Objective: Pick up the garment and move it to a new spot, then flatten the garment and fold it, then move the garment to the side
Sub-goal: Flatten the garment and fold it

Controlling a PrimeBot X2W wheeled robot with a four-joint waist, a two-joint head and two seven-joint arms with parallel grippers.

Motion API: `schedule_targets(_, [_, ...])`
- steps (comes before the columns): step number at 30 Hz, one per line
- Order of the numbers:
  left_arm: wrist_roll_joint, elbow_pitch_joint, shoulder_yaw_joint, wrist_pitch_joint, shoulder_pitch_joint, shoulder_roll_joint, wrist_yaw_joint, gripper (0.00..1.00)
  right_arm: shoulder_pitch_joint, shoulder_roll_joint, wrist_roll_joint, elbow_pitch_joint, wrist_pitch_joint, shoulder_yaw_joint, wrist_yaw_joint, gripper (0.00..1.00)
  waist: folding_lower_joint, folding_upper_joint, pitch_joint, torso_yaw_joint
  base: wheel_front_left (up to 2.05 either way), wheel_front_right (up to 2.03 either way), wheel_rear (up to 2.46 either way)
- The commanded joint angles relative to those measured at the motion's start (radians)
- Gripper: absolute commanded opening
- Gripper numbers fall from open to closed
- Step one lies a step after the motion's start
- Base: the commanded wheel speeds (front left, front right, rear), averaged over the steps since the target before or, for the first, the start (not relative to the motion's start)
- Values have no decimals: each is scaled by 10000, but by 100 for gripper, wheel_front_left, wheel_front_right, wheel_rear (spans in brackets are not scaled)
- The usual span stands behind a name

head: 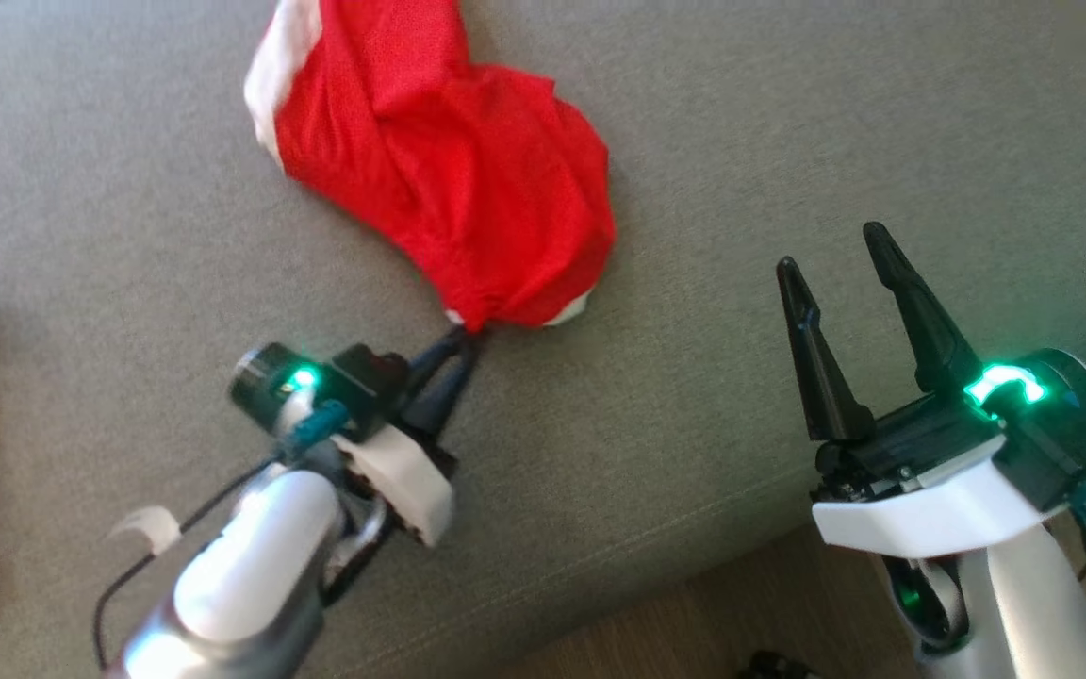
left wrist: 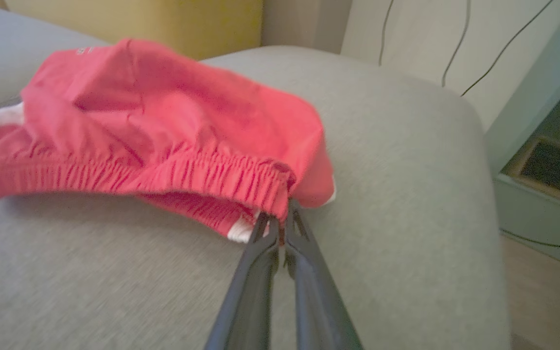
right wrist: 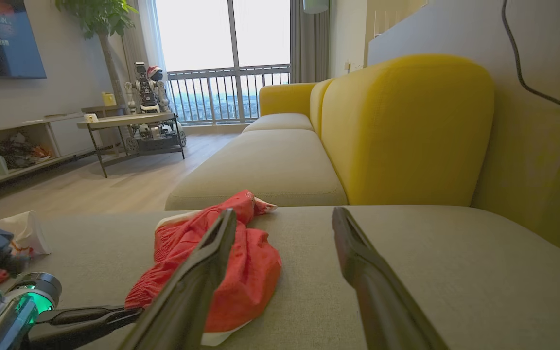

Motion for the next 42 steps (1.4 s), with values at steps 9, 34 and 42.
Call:
schedule_targets(9, [-2847,-1744,-587,264,-1392,353,12,0,245,-29,361,-117,-86,422,-2,100,0,0,-1397,-649,0,0,0])
schedule_targets(34, [-7379,-1789,956,5048,-1387,1766,1957,0,631,-29,654,-198,-86,222,-2,100,0,0,-1889,-866,0,0,0])
schedule_targets(42, [-8235,-905,1858,3773,-390,2004,921,100,384,-29,516,-217,-86,284,-2,100,0,0,-1327,-77,0,0,0])
